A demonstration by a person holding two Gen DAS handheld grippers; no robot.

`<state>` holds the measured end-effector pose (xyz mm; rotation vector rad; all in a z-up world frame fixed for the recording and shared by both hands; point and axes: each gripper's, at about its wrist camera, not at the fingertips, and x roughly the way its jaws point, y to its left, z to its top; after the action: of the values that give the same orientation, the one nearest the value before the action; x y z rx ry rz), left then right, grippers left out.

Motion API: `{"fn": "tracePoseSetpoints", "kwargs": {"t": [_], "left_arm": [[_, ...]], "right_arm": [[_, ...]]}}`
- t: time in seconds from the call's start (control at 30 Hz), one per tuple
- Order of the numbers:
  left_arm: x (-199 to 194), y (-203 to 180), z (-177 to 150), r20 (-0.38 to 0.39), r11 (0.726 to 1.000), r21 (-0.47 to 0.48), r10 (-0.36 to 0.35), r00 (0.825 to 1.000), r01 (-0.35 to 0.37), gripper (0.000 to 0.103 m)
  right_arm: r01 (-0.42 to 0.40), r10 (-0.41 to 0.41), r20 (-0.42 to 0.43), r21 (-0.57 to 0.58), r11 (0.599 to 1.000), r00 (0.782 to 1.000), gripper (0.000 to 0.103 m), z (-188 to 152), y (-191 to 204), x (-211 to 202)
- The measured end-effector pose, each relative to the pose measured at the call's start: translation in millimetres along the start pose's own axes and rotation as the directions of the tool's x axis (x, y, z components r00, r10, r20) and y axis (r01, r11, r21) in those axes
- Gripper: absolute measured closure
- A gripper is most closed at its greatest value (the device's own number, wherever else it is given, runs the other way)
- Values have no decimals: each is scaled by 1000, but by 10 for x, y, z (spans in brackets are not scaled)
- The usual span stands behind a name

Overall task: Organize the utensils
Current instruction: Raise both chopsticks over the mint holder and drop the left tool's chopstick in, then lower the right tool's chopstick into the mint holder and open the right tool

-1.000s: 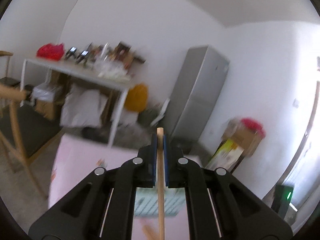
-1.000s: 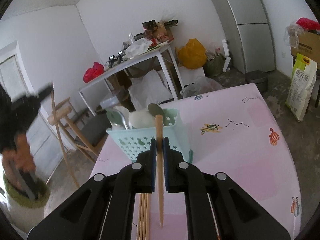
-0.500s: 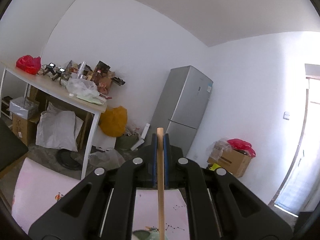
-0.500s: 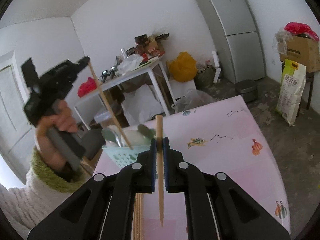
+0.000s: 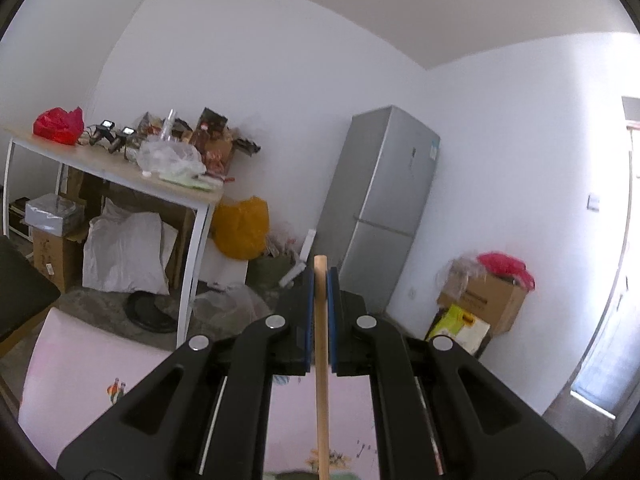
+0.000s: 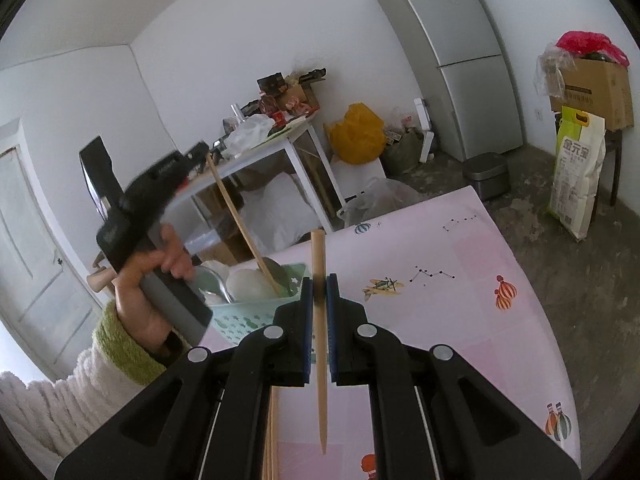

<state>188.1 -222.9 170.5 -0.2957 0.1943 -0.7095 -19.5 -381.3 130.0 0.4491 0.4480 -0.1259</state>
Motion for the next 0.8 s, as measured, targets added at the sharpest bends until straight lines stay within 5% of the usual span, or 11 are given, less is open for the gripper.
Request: {"fn": "tracePoseSetpoints", "kwargs": {"t": [0.2,0.57,0.8], "left_arm": [[-181,130,-156,-43,1000,-27,-9,999,8,96],[-1052,401,-262,-120,1000,3,28,992,-28,53],[-1614,671,-653,-254,992,61,120,960,-108,33]], "right_arm": [[4,-4,3,-6,1000,1000,96,9,30,-14],[-47,57,102,-97,994,993,96,408,276,-150],[-76,116,191,-206,976,975,96,923,621,-66]]}}
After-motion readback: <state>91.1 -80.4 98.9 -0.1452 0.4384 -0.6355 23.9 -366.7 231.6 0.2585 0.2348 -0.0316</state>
